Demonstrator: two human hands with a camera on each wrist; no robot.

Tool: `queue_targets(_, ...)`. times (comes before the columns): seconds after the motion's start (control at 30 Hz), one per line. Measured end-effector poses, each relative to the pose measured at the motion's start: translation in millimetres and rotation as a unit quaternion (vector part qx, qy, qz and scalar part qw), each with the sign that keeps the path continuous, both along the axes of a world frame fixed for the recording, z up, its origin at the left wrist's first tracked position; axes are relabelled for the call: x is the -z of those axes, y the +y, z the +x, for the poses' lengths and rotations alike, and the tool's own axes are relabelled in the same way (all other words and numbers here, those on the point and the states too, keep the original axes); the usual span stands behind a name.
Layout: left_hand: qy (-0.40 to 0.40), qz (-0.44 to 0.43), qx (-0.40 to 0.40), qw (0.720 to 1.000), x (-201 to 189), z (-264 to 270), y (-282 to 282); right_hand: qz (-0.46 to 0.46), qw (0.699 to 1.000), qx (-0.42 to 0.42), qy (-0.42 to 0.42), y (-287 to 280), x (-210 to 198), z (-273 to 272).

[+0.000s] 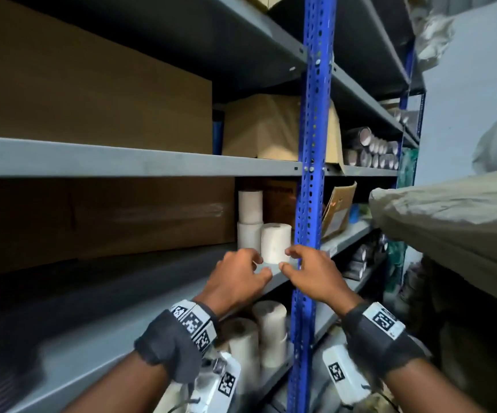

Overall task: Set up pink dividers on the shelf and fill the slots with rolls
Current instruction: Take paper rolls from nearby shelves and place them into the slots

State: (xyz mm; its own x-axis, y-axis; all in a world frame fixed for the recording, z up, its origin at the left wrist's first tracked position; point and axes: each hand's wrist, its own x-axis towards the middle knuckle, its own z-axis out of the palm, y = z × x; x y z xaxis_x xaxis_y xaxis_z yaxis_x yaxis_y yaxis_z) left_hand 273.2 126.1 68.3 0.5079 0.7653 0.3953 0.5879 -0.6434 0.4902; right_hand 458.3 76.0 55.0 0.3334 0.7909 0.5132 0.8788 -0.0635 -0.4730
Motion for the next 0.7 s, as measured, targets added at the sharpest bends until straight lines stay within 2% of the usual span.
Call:
queue_targets(0.33, 0.079, -0.094, 0.053, 0.991, -22.0, 66.6, 138.3, -0.042, 0.995, 0.024, -0.086, 105.6, -32.7, 58.2)
queue_targets(0.53, 0.102, -0.266, 0.082, 0.955, -14.6, 89.9, 180.2, -0.081, 0.986, 0.031, -0.143, 149.5, -35.5, 76.0)
queue_targets(0.7, 0.098, -0.29, 0.099, 0.947, -5.4, 104.5, 199.5, -0.148, 0.973, 0.025, -0.173, 174.6, -29.8, 80.8)
